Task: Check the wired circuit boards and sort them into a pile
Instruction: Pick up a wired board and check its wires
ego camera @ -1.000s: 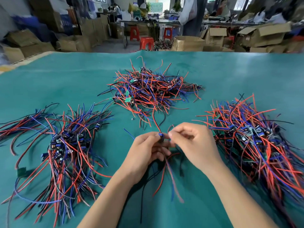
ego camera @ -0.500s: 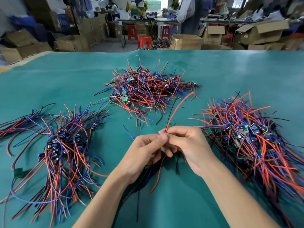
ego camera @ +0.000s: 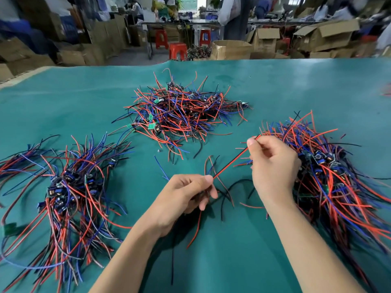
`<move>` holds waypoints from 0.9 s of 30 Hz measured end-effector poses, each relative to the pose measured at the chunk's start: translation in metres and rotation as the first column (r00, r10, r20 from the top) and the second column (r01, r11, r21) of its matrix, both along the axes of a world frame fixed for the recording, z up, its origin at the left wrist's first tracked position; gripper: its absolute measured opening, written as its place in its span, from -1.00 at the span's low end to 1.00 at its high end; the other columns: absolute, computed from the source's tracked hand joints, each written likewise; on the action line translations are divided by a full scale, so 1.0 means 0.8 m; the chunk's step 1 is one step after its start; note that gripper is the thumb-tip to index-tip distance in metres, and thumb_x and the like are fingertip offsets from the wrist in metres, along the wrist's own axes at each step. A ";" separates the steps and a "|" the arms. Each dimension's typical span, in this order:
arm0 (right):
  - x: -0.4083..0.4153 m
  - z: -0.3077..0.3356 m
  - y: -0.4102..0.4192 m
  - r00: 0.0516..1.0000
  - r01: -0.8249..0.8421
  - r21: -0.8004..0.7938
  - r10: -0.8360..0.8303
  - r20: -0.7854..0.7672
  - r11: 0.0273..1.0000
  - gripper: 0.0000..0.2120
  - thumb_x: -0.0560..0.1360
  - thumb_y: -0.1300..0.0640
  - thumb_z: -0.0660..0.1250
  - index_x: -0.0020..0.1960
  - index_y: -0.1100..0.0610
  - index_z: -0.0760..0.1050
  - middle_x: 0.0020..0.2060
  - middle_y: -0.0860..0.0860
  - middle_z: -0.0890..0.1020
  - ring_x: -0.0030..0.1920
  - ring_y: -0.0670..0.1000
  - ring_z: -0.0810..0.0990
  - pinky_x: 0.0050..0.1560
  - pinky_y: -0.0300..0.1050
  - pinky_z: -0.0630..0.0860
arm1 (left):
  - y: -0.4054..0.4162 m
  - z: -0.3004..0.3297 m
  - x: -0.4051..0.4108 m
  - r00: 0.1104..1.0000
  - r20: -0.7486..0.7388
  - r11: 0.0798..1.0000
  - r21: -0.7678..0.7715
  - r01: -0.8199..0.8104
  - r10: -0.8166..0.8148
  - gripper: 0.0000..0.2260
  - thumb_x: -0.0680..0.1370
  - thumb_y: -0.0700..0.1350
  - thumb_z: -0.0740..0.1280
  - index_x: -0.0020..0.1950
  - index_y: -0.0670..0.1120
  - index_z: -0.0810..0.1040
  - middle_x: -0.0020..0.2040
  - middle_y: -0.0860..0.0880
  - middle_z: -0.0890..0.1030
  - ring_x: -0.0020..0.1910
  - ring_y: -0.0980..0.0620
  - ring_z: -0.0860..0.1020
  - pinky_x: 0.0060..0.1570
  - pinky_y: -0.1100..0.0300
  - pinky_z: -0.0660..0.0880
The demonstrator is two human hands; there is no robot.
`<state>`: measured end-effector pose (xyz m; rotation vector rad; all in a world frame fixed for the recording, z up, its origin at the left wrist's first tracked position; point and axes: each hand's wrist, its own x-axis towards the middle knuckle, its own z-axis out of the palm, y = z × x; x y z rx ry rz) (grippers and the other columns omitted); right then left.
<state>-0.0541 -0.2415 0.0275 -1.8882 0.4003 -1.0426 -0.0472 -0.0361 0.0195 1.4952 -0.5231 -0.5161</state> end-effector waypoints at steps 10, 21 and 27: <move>-0.001 0.022 0.002 0.973 -0.227 0.692 0.186 0.135 0.685 -0.72 0.67 0.17 0.25 -0.22 0.14 0.44 -0.57 -0.02 0.52 -0.62 -0.09 0.38 -0.61 -0.26 0.30 | 0.001 -0.005 0.002 0.999 0.040 0.999 0.035 0.021 -0.023 -0.63 0.56 0.17 0.29 -0.19 -0.09 0.64 -0.48 -0.03 0.37 -0.49 0.07 0.20 -0.48 0.28 0.13; -0.009 0.021 0.031 0.865 -0.360 0.847 0.479 0.147 0.390 -0.60 0.64 -0.14 0.26 0.08 0.21 0.58 -0.23 0.17 0.71 -0.34 0.00 0.66 -0.38 -0.18 0.57 | -0.004 -0.010 0.005 0.987 -0.068 0.978 -0.142 -0.152 0.144 -0.64 0.64 0.14 0.23 -0.04 -0.11 0.64 -0.41 -0.02 0.28 -0.47 0.06 0.11 -0.46 0.23 0.06; -0.022 0.005 0.069 0.696 -0.586 0.375 0.683 -0.221 0.718 -0.85 0.39 0.03 0.57 -0.05 -0.04 0.71 -0.15 -0.04 0.76 -0.14 -0.09 0.69 -0.09 -0.09 0.54 | -0.001 -0.004 0.007 0.990 -0.136 0.988 -0.138 -0.067 0.048 -0.61 0.37 -0.18 0.12 0.07 -0.41 0.43 -0.32 -0.04 0.44 -0.43 0.06 0.18 -0.41 0.17 0.09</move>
